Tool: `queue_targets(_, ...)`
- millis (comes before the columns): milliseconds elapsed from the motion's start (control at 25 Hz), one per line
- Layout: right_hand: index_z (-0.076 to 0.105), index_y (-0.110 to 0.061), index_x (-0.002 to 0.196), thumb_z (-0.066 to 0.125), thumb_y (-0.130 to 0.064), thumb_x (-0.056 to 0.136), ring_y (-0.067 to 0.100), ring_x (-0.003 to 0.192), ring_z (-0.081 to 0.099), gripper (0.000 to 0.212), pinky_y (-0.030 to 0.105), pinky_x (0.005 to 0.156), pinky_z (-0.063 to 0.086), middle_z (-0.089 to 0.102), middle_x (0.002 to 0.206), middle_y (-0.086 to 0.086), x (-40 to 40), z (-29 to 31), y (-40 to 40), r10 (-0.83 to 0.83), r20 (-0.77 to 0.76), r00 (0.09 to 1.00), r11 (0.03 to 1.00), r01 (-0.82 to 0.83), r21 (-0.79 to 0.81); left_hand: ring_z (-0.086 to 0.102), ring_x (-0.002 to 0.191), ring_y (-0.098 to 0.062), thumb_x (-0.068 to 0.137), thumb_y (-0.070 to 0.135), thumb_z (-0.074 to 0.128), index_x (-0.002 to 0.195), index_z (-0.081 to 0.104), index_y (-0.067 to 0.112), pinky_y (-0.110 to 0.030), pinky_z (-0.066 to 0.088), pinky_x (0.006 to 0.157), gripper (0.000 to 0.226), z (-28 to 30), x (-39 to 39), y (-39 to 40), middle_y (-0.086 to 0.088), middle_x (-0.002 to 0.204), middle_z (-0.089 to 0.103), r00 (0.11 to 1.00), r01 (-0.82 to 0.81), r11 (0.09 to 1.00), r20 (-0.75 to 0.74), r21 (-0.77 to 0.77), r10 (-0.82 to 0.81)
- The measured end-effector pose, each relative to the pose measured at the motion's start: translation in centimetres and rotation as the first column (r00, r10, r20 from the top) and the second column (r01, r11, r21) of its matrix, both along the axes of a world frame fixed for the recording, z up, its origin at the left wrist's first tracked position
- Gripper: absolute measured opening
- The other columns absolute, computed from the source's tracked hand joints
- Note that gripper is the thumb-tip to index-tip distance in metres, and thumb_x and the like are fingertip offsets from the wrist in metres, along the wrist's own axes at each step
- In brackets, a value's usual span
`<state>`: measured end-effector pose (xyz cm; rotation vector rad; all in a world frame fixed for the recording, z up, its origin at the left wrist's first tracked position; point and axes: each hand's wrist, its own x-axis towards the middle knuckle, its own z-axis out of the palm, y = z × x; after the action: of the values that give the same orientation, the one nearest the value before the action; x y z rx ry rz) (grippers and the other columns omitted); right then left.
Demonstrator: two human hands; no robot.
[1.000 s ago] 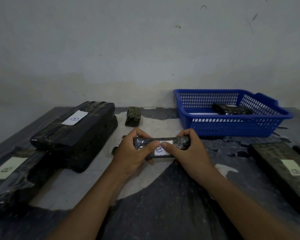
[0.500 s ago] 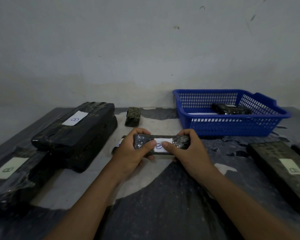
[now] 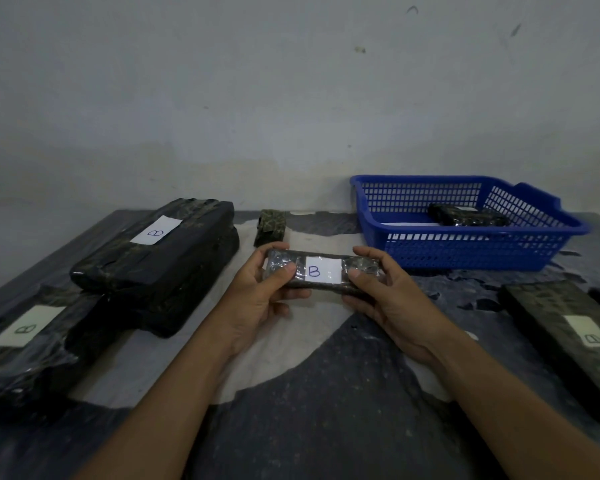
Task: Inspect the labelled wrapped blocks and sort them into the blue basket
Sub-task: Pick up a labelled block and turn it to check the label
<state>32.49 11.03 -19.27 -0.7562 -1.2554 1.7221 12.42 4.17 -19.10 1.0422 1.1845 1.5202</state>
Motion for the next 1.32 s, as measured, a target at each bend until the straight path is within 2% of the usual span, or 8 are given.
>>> queue_targets(200,0.061,-0.022,0.130,0.064,-0.006,0.097,0.022,0.108,0.074,0.037,0.028,0.080,0.064,0.071,0.124,0.009,0.1,0.0,0.2,-0.004,-0.008,1.000,0.999,0.003,-0.052,0.074,0.069,-0.015,0.100,0.016,0.059,0.127,0.056,0.022,-0.020,0.046,0.045,0.027,-0.2,-0.1,0.3,-0.006,0.102,0.079,0.999,-0.005,1.000,0.046,-0.023,0.006)
queue_targets(320,0.058,-0.015,0.133,0.059,-0.012,0.101,0.029,0.113,0.071,0.033,0.031,0.079,0.064,0.068,0.129,0.015,0.0,0.0,0.3,-0.002,-0.017,1.000,0.994,0.000,-0.107,0.068,0.066,-0.008,0.099,0.018,0.062,0.125,0.058,0.021,-0.020,0.043,0.046,0.026,-0.5,-0.1,0.3,-0.006,0.105,0.076,0.998,-0.057,0.998,-0.029,-0.032,0.056)
queue_targets(520,0.058,-0.027,0.133,0.047,-0.040,0.106,0.033,0.102,0.076,0.032,0.040,0.084,0.062,0.062,0.128,0.009,-0.3,0.3,-0.1,0.039,0.093,0.995,0.999,-0.038,-0.014,0.067,0.103,-0.022,0.097,0.002,0.061,0.115,0.056,0.031,-0.029,0.055,0.061,0.035,-0.6,-0.1,0.2,-0.004,0.122,0.067,0.977,-0.082,0.995,-0.194,0.062,0.093)
queue_targets(680,0.062,-0.018,0.127,0.043,-0.036,0.107,0.032,0.098,0.073,0.032,0.038,0.075,0.056,0.063,0.132,0.015,-0.3,-0.2,-0.1,-0.019,0.036,0.999,0.999,0.018,0.030,0.068,0.106,-0.022,0.092,0.025,0.073,0.116,0.059,0.030,-0.039,0.055,0.080,0.028,-1.0,-0.2,0.1,0.004,0.121,0.069,0.977,-0.052,0.998,-0.205,0.041,0.059)
queue_targets(760,0.061,-0.019,0.124,0.040,-0.032,0.109,0.031,0.095,0.071,0.029,0.038,0.071,0.053,0.064,0.130,0.014,-0.3,-0.3,0.0,-0.034,0.042,0.999,0.997,0.031,0.077,0.071,0.096,-0.015,0.092,0.037,0.073,0.118,0.062,0.028,-0.037,0.055,0.075,0.029,-0.9,-0.1,0.0,0.004,0.115,0.072,0.974,-0.067,0.998,-0.214,0.019,0.070)
queue_targets(960,0.059,-0.022,0.119,0.040,-0.020,0.110,0.021,0.084,0.072,0.021,0.031,0.064,0.054,0.066,0.122,0.007,-0.5,-0.5,0.0,-0.070,0.125,0.990,0.979,0.044,0.199,0.071,0.080,-0.013,0.098,0.031,0.063,0.113,0.065,0.015,-0.027,0.053,0.059,0.022,-0.5,0.1,0.2,0.003,0.097,0.072,0.987,-0.052,0.999,-0.149,0.015,0.053)
queue_targets(1200,0.057,-0.020,0.106,0.042,-0.019,0.110,0.016,0.077,0.072,0.015,0.026,0.059,0.053,0.066,0.115,0.008,-0.7,-0.5,-0.3,-0.113,0.191,0.975,0.960,0.057,0.275,0.076,0.088,-0.018,0.098,0.030,0.064,0.106,0.065,0.023,-0.031,0.054,0.067,0.010,-0.9,0.4,0.3,-0.001,0.103,0.074,0.979,-0.086,0.996,-0.183,0.019,0.088)
queue_targets(1320,0.057,-0.023,0.106,0.057,-0.027,0.104,0.014,0.079,0.072,0.005,0.029,0.064,0.054,0.069,0.110,0.006,-0.7,-0.5,-0.3,-0.179,0.245,0.953,0.944,0.095,0.317,0.076,0.090,-0.016,0.097,0.030,0.065,0.108,0.063,0.019,-0.032,0.057,0.069,0.016,-0.8,0.8,0.2,-0.003,0.104,0.074,0.965,-0.104,0.993,-0.237,0.051,0.113)
